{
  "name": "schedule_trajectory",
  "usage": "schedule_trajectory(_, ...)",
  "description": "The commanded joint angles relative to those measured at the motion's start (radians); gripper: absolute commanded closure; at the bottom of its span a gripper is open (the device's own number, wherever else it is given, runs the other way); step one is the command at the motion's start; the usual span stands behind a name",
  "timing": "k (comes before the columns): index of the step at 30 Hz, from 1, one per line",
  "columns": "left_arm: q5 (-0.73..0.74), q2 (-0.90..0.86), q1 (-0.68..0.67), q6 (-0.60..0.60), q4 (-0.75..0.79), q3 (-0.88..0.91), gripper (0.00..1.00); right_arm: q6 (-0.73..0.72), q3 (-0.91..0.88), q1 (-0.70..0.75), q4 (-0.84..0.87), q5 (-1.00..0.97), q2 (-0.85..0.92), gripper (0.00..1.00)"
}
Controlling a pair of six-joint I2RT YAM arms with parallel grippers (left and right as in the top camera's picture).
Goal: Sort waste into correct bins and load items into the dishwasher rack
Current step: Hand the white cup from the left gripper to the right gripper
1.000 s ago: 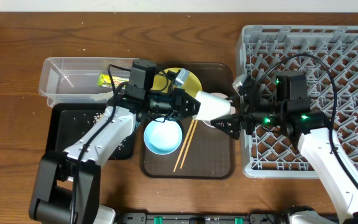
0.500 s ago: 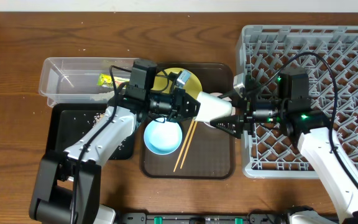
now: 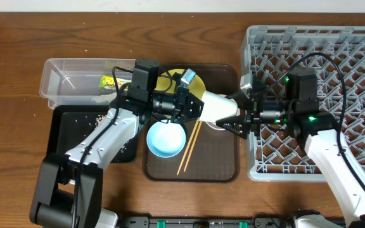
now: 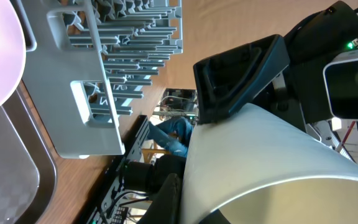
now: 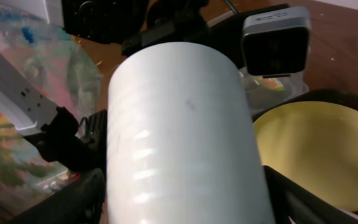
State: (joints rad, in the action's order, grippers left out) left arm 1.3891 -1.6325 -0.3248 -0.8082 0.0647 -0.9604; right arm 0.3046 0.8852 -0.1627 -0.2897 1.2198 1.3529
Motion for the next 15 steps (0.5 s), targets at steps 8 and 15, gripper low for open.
schedule_trajectory(8,0.025,0.0,0.001,-0.003,0.005,-0.012,0.94,0.018,0.013,0.019,-0.002,0.027,0.005,0.39)
schedule_trajectory(15,0.013,0.0,0.001,-0.002,0.005,-0.012,0.93,0.017,0.012,0.019,-0.01,0.027,0.005,0.48)
